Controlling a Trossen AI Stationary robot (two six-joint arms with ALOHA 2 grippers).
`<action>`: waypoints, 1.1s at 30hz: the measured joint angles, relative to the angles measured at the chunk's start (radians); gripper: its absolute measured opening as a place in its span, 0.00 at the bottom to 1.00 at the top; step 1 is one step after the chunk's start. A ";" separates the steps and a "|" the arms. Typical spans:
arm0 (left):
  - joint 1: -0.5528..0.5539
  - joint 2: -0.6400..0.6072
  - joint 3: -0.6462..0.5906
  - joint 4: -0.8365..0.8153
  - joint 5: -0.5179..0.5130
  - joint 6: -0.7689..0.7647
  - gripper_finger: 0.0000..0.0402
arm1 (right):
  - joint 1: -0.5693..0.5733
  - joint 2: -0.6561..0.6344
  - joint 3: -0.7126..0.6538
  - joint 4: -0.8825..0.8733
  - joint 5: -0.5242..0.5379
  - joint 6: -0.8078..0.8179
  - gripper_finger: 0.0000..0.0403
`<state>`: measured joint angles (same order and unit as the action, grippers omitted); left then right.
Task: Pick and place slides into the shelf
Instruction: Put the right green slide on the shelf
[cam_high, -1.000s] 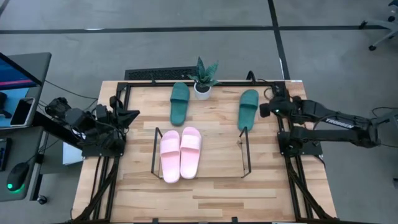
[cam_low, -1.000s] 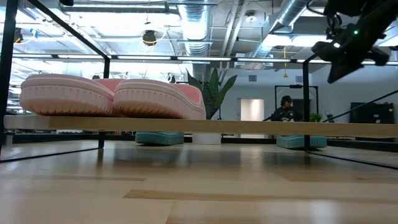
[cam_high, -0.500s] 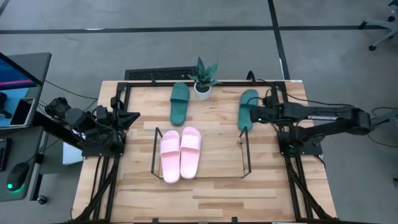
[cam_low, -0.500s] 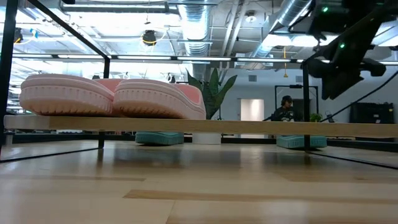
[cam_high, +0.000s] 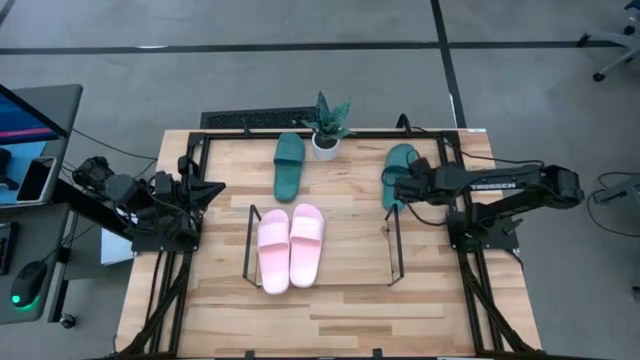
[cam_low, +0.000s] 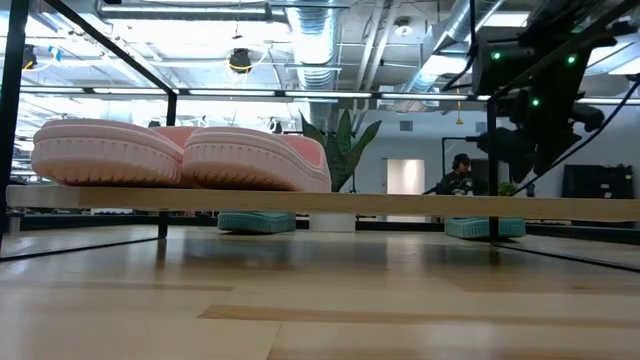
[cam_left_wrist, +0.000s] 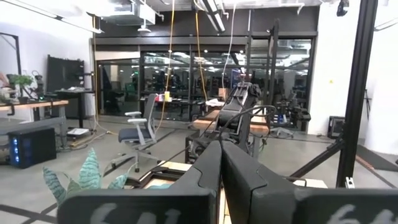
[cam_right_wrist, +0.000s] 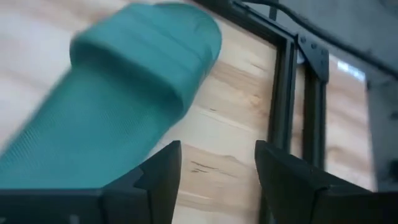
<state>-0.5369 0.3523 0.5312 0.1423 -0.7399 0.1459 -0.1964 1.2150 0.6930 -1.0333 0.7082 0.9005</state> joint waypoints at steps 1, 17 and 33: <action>0.000 0.000 0.000 -0.002 0.000 0.000 0.00 | 0.000 0.002 0.000 0.000 0.000 -0.031 0.49; 0.000 -0.008 0.011 -0.030 0.000 0.043 0.00 | 0.010 0.000 0.020 0.039 -0.015 -0.281 0.41; 0.000 -0.008 0.095 -0.151 0.018 0.078 0.00 | -0.124 -0.387 0.363 -0.157 0.291 -0.191 0.35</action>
<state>-0.5369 0.3439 0.6266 -0.0086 -0.7220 0.2237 -0.3202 0.8284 1.0560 -1.1907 0.9996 0.7094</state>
